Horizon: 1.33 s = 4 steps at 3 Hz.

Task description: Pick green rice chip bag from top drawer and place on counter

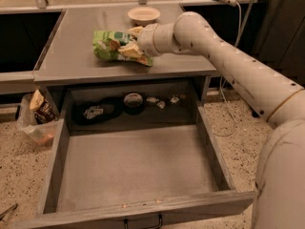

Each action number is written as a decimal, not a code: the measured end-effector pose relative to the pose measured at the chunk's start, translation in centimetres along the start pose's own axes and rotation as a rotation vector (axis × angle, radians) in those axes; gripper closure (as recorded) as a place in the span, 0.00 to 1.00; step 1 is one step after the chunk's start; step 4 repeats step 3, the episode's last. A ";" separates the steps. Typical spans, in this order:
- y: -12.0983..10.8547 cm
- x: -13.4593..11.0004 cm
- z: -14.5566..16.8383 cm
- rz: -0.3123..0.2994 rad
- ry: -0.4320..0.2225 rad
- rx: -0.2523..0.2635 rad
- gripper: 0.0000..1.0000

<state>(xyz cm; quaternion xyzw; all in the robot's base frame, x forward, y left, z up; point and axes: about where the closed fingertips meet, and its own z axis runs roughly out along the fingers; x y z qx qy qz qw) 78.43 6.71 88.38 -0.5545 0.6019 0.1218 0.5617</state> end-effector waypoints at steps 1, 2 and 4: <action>0.0 0.0 0.0 0.000 0.000 0.000 0.11; 0.0 0.0 0.0 0.000 0.000 0.000 0.00; 0.0 0.0 0.0 0.000 0.000 0.000 0.00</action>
Offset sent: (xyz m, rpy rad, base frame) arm 0.0000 0.0000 0.0000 0.0000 0.0000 0.0000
